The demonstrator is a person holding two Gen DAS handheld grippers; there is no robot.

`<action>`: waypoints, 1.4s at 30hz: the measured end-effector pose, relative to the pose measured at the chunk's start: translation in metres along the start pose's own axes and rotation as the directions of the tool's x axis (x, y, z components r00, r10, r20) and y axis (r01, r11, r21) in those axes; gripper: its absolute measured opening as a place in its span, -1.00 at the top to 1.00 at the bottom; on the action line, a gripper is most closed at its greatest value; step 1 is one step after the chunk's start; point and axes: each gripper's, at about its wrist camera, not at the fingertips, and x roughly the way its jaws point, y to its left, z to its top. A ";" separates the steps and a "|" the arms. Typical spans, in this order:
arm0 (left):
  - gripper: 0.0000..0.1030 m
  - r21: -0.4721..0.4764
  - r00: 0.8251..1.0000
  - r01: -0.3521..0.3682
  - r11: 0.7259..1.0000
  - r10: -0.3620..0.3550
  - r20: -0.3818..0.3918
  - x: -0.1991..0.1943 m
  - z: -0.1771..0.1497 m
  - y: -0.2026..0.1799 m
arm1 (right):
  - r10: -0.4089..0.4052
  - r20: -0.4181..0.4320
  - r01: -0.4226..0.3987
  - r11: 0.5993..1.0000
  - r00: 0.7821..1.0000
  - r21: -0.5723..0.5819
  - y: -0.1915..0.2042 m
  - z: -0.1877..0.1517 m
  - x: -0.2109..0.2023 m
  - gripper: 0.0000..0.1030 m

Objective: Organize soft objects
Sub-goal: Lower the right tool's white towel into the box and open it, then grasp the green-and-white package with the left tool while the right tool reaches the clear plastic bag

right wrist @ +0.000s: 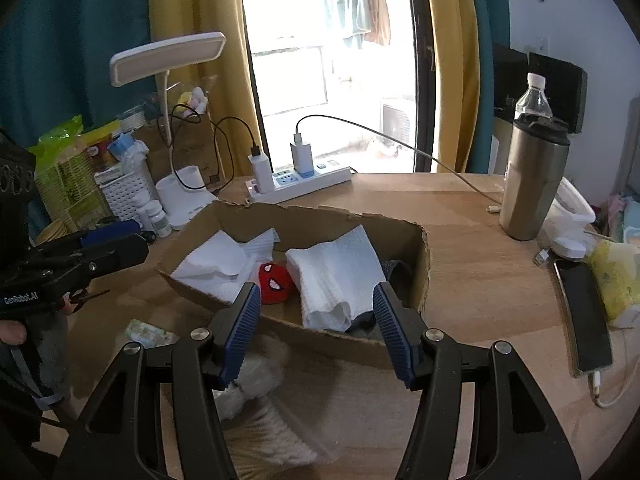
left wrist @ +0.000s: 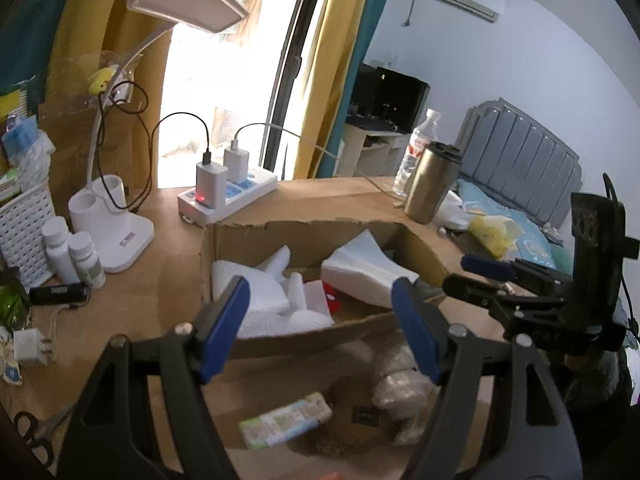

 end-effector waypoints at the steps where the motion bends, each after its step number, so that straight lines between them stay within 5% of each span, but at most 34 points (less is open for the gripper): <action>1: -0.45 0.001 1.000 0.000 1.000 0.000 0.000 -0.002 -0.002 -0.001 | -0.002 0.003 0.002 1.000 1.000 -0.001 0.002 -0.002 -0.004 -0.20; 9: -0.49 -0.002 1.000 0.002 1.000 -0.002 -0.004 -0.016 -0.018 -0.006 | -0.008 0.010 0.008 1.000 1.000 -0.007 0.014 -0.012 -0.020 -0.21; 13: -0.70 0.005 1.000 0.004 1.000 -0.004 -0.006 -0.022 -0.026 -0.009 | -0.006 0.007 0.006 1.000 1.000 -0.013 0.021 -0.017 -0.024 -0.21; 42: -0.71 -0.066 0.995 -0.022 0.998 0.016 -0.095 -0.008 -0.070 0.014 | 0.034 -0.083 -0.037 0.999 0.996 -0.028 0.048 -0.035 0.010 -0.22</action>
